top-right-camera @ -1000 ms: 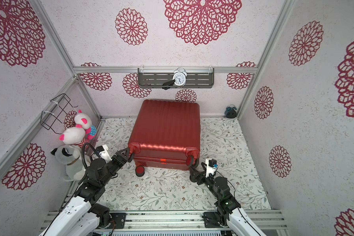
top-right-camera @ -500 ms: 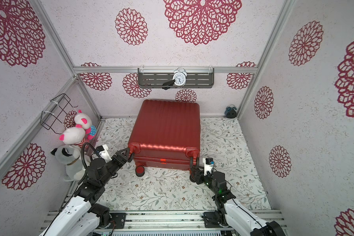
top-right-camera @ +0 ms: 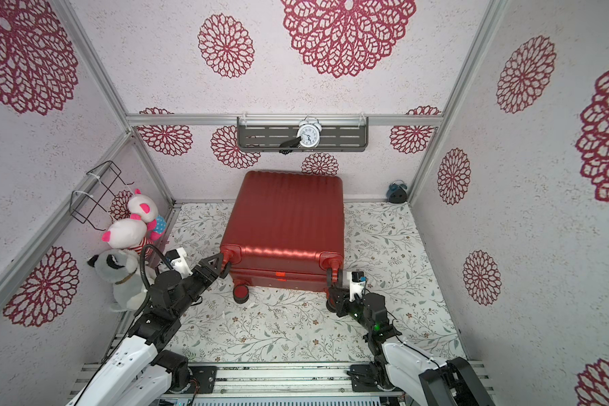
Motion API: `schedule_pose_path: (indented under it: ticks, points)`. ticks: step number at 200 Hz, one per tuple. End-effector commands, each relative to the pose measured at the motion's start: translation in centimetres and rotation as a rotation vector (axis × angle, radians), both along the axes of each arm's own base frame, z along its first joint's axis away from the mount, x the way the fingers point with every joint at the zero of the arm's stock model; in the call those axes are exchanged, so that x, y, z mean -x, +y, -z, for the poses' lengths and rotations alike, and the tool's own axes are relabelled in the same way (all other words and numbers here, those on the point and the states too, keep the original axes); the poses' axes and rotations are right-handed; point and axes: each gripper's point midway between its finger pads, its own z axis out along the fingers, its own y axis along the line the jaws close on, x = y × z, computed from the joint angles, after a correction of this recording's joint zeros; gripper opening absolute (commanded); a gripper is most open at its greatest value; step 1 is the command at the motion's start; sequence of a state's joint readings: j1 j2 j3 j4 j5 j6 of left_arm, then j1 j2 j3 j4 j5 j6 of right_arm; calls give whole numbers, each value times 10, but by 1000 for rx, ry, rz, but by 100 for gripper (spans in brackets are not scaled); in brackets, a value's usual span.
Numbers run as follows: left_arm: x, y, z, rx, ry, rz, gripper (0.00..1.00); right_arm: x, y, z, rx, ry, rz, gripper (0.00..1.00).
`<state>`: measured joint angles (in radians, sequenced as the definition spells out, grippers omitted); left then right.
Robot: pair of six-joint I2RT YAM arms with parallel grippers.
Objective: Open the suitcase zippers
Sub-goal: Adjust the suitcase at the center of the board.
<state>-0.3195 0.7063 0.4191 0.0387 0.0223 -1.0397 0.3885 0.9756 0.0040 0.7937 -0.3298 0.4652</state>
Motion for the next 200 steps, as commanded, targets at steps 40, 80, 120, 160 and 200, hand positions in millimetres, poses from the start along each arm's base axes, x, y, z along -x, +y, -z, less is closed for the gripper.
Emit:
schedule_pose_path:
  ticks: [40,80,120,160,200]
  points:
    - [6,-15,6,2,29,90,31,6,10,-40,-82,-148,-66,37]
    - [6,-17,8,11,30,97,31,1,7,-31,-71,-100,-37,32]
    - [7,-17,9,17,30,99,31,-1,9,-31,-115,-92,-33,12]
    - [8,-23,10,48,33,123,31,5,19,-49,-189,-144,-77,0]
    - [11,-35,8,61,25,150,30,13,29,-54,-127,-260,-67,0]
